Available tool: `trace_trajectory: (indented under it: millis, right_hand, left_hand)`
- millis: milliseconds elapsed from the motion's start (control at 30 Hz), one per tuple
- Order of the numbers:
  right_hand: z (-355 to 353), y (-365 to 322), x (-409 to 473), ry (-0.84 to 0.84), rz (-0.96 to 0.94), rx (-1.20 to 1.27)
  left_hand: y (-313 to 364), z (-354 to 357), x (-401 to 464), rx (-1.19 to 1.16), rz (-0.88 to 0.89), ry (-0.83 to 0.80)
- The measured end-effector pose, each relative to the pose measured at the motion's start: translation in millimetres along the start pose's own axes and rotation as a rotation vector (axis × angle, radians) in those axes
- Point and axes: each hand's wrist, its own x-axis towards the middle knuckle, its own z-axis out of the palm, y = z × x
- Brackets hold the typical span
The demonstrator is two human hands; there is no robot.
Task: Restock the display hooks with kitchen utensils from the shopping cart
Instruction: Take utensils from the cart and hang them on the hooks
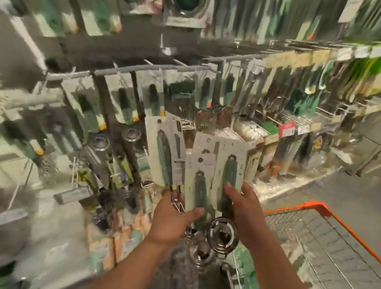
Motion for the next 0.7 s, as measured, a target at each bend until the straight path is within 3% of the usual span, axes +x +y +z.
trace_trajectory:
  millis: [400,700]
  right_hand:
    - [157.4,7.1,20.6,-0.277,-0.027,-0.322]
    - [222.5,-21.2,44.6,-0.453,-0.061,-0.481]
  left_hand:
    - [-27.0,-126.7,-24.4,-0.202,-0.083,0.421]
    - [-14.6,-160.4,-15.5,-0.324,-0.076,0.686]
